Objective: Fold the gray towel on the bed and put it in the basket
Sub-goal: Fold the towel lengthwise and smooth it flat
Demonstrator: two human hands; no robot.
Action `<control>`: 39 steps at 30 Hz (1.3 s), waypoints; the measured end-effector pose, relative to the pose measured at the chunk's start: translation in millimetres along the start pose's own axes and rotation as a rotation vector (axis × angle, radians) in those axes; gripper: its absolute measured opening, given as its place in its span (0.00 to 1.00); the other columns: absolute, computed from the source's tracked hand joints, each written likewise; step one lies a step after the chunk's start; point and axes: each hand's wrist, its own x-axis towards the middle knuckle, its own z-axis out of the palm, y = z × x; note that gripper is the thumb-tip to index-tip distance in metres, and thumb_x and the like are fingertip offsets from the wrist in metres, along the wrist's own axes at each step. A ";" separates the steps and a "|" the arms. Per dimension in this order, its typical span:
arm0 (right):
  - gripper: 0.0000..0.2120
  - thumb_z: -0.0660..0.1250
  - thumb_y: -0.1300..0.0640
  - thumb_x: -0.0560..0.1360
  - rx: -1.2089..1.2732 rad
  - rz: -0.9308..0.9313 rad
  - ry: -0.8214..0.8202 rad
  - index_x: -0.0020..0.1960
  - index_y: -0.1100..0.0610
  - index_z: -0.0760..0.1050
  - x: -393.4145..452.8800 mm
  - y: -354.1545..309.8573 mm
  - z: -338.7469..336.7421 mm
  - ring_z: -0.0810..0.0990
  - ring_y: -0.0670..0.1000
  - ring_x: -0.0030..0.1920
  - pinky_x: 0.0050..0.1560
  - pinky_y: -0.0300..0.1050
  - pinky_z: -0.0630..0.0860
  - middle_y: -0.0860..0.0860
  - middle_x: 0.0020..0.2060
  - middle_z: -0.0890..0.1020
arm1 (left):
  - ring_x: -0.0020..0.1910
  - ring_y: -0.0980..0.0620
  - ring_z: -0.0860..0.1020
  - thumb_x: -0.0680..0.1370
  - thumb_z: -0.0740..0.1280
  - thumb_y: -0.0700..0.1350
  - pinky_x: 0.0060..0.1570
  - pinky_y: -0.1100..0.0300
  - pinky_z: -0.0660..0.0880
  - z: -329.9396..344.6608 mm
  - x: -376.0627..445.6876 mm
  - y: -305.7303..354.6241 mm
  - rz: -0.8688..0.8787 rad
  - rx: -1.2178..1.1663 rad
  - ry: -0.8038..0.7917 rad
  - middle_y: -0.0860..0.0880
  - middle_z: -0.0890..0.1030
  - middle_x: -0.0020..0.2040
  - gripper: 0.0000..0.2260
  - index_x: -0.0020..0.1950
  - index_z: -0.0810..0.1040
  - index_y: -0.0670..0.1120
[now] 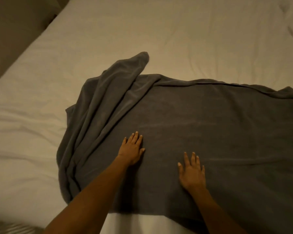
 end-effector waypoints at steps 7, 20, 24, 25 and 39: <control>0.28 0.48 0.44 0.80 0.013 0.040 -0.014 0.77 0.51 0.44 -14.2 -117.2 51.3 0.43 0.55 0.76 0.73 0.56 0.48 0.55 0.77 0.44 | 0.78 0.50 0.45 0.82 0.50 0.55 0.75 0.47 0.43 2.0 -22.4 -129.0 0.087 0.104 0.064 0.46 0.44 0.79 0.29 0.78 0.44 0.47; 0.28 0.47 0.45 0.81 0.022 -0.121 0.094 0.77 0.52 0.43 -37.6 -327.4 106.4 0.45 0.54 0.76 0.74 0.56 0.46 0.56 0.77 0.46 | 0.77 0.46 0.50 0.83 0.44 0.51 0.74 0.48 0.48 -31.7 -36.5 -333.3 0.146 0.094 0.238 0.43 0.48 0.78 0.24 0.78 0.47 0.43; 0.29 0.42 0.44 0.78 -0.032 -0.205 0.176 0.77 0.53 0.47 -39.2 -378.4 113.0 0.49 0.57 0.76 0.73 0.57 0.47 0.58 0.76 0.49 | 0.78 0.46 0.46 0.83 0.48 0.48 0.75 0.47 0.45 -36.0 -27.7 -358.9 0.123 0.162 0.220 0.43 0.45 0.78 0.25 0.78 0.44 0.45; 0.29 0.42 0.44 0.78 -0.043 -0.220 0.189 0.77 0.54 0.50 -40.8 -389.6 116.9 0.52 0.58 0.75 0.72 0.58 0.50 0.59 0.76 0.52 | 0.77 0.46 0.46 0.83 0.49 0.48 0.75 0.47 0.46 -36.5 -24.4 -363.5 0.119 0.184 0.212 0.43 0.45 0.78 0.25 0.77 0.44 0.45; 0.37 0.48 0.36 0.77 -0.211 -0.277 0.063 0.76 0.55 0.40 -24.7 -438.0 153.1 0.39 0.53 0.76 0.71 0.54 0.33 0.54 0.77 0.43 | 0.77 0.47 0.46 0.83 0.49 0.49 0.74 0.47 0.46 -47.7 39.2 -372.2 0.273 0.245 0.263 0.45 0.44 0.79 0.26 0.78 0.43 0.45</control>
